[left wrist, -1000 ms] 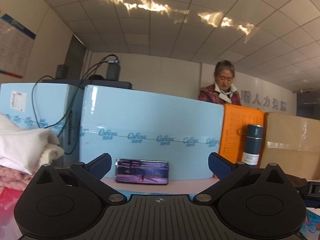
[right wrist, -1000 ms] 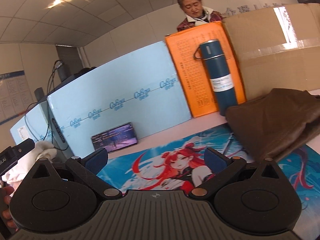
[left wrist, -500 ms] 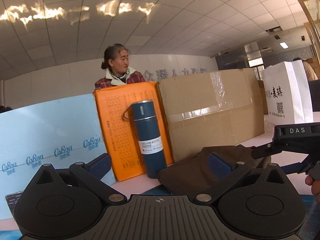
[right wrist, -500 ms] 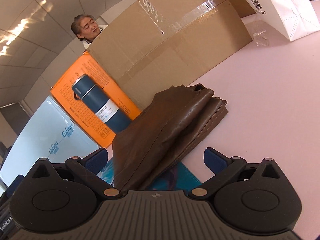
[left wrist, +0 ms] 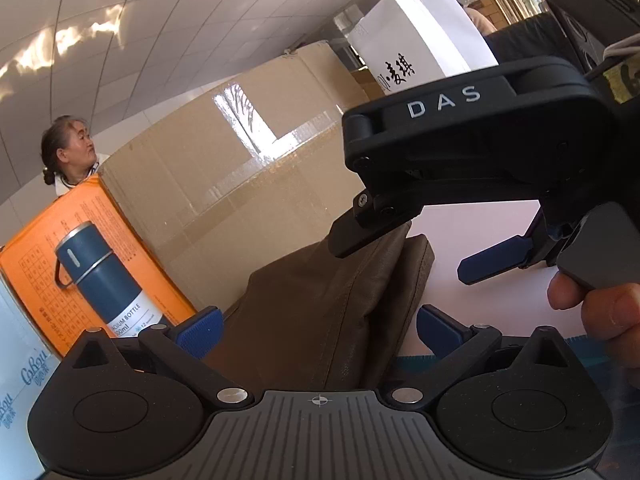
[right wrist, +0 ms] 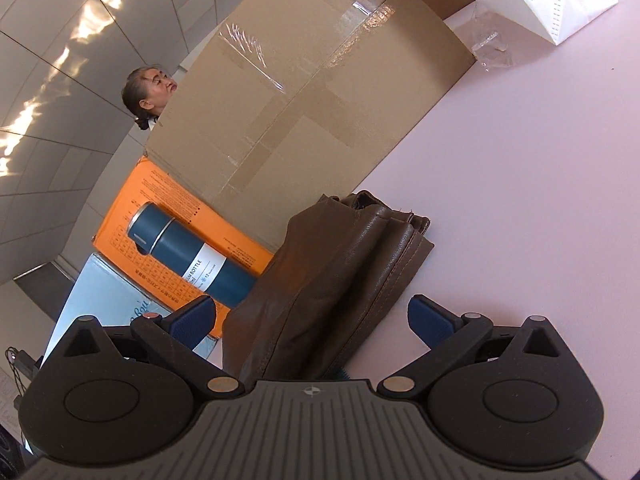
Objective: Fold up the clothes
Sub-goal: 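Move both tools toward the crumpled dark brown jacket, then grasp the brown jacket edge with the left gripper while the right gripper grasps another edge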
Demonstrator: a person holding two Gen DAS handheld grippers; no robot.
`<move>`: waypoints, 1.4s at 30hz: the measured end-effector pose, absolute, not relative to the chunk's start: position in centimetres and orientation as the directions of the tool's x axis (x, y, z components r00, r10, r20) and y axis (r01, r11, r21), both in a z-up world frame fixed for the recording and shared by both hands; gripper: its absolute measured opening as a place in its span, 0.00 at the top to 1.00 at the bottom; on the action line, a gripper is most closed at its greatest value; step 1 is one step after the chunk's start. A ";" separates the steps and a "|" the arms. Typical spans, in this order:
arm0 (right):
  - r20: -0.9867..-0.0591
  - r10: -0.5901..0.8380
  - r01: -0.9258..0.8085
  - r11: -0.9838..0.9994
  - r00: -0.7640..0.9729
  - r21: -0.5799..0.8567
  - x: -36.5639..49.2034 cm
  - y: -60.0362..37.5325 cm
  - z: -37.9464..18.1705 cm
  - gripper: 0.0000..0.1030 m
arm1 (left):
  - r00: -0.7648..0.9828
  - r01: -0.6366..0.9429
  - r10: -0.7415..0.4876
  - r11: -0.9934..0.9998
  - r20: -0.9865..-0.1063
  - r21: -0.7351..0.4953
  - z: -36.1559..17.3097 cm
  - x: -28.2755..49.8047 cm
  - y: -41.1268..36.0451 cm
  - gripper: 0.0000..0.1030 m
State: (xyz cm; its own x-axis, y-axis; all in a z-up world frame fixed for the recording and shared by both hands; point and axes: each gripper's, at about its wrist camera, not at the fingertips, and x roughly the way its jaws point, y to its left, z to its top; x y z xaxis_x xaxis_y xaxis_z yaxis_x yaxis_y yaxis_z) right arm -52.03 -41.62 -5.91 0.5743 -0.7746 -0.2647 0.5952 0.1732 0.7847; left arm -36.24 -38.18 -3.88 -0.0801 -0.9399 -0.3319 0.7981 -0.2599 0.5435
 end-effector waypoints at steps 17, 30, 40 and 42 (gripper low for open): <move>-0.215 -0.775 0.550 0.198 0.595 0.811 -52.9 -41.4 -6.2 0.00 | 0.063 0.849 -0.922 -0.151 -0.382 0.506 -5.3 -34.6 -42.2 0.00; -0.154 -0.776 0.472 0.202 0.611 0.858 -54.1 -41.4 -6.7 0.00 | 0.238 0.868 -0.915 0.050 -0.325 0.494 -4.6 -33.1 -43.4 0.15; -0.192 -0.776 0.523 0.201 0.602 0.828 -53.3 -41.6 -6.5 0.00 | 0.195 0.934 -0.909 0.058 -0.367 0.353 -3.3 -29.9 -43.4 0.23; -0.236 -0.769 0.578 0.205 0.594 0.790 -52.3 -41.9 -6.3 0.00 | 0.193 0.936 -0.909 0.057 -0.371 0.346 -3.4 -29.8 -43.9 0.27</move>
